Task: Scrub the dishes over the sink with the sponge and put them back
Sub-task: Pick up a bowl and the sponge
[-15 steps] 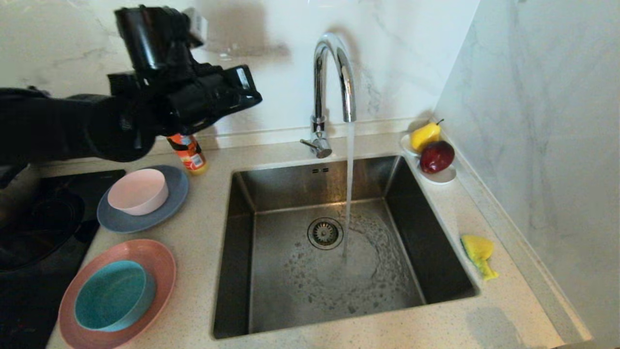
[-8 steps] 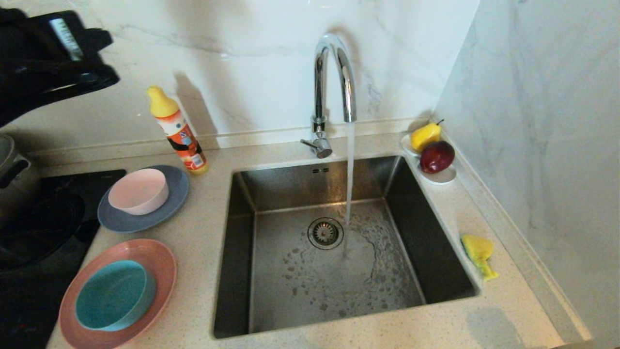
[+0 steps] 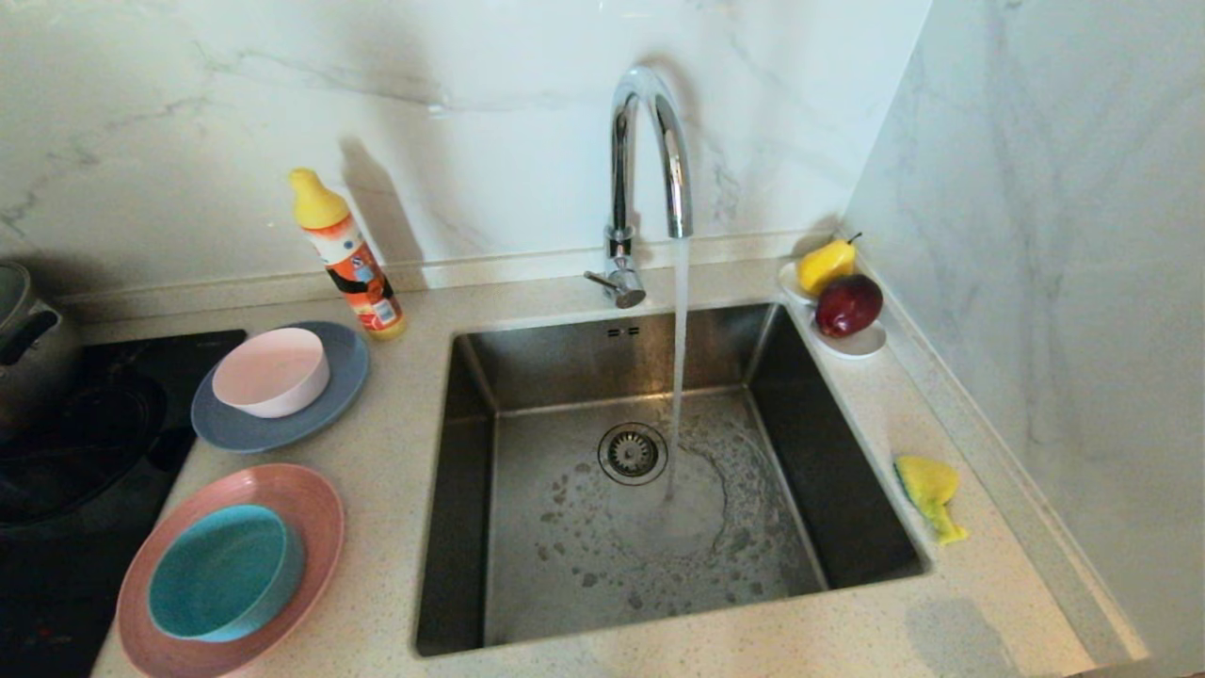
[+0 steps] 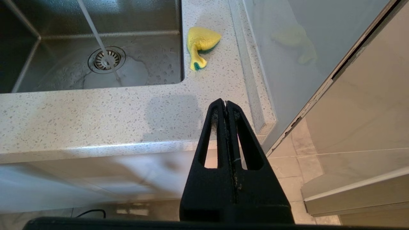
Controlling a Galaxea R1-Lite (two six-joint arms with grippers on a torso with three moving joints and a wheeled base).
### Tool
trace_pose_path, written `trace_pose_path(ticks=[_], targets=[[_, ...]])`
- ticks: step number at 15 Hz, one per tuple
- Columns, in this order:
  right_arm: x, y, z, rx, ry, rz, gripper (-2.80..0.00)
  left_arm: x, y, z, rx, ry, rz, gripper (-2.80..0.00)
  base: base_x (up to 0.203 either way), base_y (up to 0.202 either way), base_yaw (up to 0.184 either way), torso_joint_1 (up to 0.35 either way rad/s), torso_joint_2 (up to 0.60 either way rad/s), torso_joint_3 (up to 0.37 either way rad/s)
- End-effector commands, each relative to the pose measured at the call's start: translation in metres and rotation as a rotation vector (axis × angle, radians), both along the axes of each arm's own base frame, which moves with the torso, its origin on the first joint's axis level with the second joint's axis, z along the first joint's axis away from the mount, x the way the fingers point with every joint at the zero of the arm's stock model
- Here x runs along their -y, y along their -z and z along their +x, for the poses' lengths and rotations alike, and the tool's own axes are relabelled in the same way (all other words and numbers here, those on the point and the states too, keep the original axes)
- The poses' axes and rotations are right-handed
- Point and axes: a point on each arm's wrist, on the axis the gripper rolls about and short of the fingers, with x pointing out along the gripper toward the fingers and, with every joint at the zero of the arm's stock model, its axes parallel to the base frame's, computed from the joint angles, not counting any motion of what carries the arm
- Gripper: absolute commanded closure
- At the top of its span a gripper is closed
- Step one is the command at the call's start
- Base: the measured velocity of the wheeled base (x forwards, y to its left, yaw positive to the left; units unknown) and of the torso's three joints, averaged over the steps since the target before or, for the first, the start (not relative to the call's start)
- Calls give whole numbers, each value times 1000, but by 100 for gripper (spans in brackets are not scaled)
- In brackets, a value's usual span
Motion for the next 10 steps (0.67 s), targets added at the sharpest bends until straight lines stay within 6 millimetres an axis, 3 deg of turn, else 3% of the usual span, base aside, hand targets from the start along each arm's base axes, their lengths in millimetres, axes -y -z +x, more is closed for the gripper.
trace_pose_path(ticks=[1,5,8,10], targets=[[0,0,0,1,0,0,0,-6,41,-38,83,-72,-8,0,0,0,0,0,0,0],[0,0,0,1,0,0,0,-6,99,-26,9,-150,-17,0,0,0,0,0,0,0],[0,0,0,0,-1,0,0,-7,107,-31,-22,-357,-35,0,0,0,0,0,0,0],[0,0,0,1,0,0,0,-7,121,-35,-47,-402,-35,0,0,0,0,0,0,0]])
